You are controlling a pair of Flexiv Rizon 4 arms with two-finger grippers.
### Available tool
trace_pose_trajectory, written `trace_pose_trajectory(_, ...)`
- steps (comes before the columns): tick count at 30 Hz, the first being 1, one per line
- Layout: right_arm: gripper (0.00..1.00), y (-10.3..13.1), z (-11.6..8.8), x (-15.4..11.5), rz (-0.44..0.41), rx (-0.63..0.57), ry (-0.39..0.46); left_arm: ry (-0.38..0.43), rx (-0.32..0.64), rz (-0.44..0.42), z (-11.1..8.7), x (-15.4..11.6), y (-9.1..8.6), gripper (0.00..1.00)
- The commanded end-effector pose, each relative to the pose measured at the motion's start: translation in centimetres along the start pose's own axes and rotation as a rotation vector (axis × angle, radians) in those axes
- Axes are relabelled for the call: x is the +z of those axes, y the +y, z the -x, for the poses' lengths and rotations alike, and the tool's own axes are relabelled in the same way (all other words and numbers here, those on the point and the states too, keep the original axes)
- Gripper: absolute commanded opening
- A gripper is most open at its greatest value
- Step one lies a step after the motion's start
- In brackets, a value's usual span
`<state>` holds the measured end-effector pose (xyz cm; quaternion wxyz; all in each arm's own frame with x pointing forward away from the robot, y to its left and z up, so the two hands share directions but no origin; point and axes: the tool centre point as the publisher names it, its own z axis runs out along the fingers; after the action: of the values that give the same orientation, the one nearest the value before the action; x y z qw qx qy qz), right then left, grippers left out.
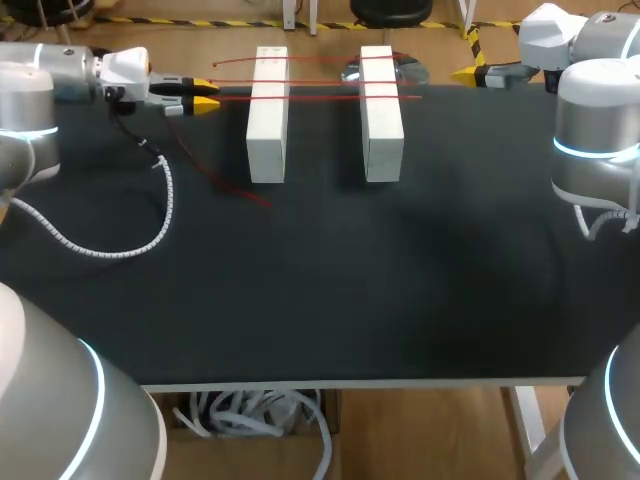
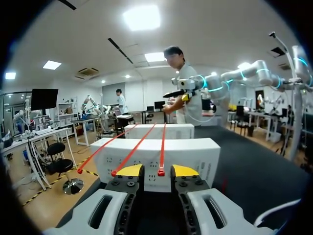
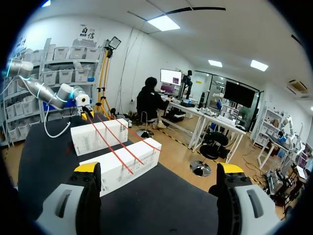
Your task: Grab the tape and strap the tape.
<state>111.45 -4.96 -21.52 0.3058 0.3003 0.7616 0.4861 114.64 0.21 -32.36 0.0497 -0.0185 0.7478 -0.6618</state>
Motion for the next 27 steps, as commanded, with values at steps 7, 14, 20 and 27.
trace_pose_trajectory(7, 1.0, -0.02, -0.01, -0.02, 0.001, 0.0, 0.001, -0.017, -0.001, 0.01, -0.38, -0.36, -0.3, 0.24)
trace_pose_trajectory(14, 1.0, -0.02, -0.01, -0.02, 0.001, 0.0, 0.001, -0.024, -0.011, 0.013, -0.65, -0.44, -0.23, 0.25)
trace_pose_trajectory(20, 1.0, -0.02, -0.01, -0.02, 0.001, 0.0, 0.001, -0.021, -0.01, 0.01, -0.82, -0.41, -0.33, 0.24)
trace_pose_trajectory(27, 1.0, -0.02, -0.01, -0.02, 0.001, 0.0, 0.001, -0.018, -0.011, 0.011, -1.05, -0.5, -0.32, 0.22)
